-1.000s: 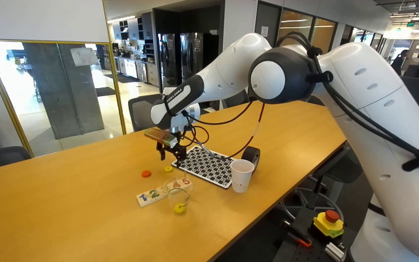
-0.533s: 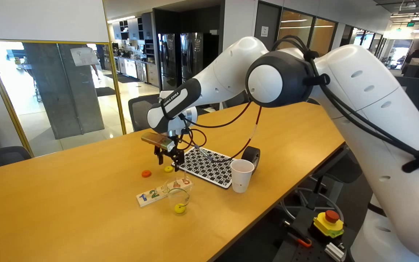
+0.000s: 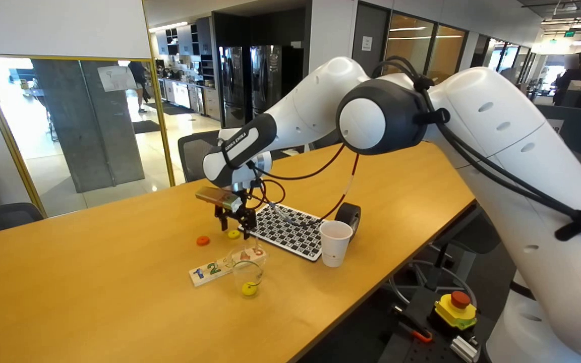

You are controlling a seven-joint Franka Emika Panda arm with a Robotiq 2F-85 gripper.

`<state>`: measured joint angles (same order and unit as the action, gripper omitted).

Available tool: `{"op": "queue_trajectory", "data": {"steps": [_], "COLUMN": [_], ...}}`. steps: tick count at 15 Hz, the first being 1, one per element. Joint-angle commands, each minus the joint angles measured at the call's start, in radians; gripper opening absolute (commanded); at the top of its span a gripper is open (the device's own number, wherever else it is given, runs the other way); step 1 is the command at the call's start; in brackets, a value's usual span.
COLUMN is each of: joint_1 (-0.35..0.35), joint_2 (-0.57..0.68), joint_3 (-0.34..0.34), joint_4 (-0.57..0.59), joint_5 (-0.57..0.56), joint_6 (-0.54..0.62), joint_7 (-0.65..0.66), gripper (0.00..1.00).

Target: Put the orange rings in the white cup and put the yellow rings in the clear cup

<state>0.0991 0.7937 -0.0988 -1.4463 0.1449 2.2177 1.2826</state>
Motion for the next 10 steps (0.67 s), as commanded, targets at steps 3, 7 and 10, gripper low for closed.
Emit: {"op": "queue_trajectory", "data": {"steps": [3,7,10], "joint_1": [0.011,0.006,0.011], "joint_2": [0.037,0.042,0.040], "joint_3": [-0.013,-0.007,-0.012], "joint_4": [0.075,0.081,0.075], "joint_5": [-0.039,-0.035,-0.044], "joint_6": [-0.041,-0.040,-0.030], "joint_7": [0.042,0.036,0.037], "gripper": [1.00,1.00,0.74]}}
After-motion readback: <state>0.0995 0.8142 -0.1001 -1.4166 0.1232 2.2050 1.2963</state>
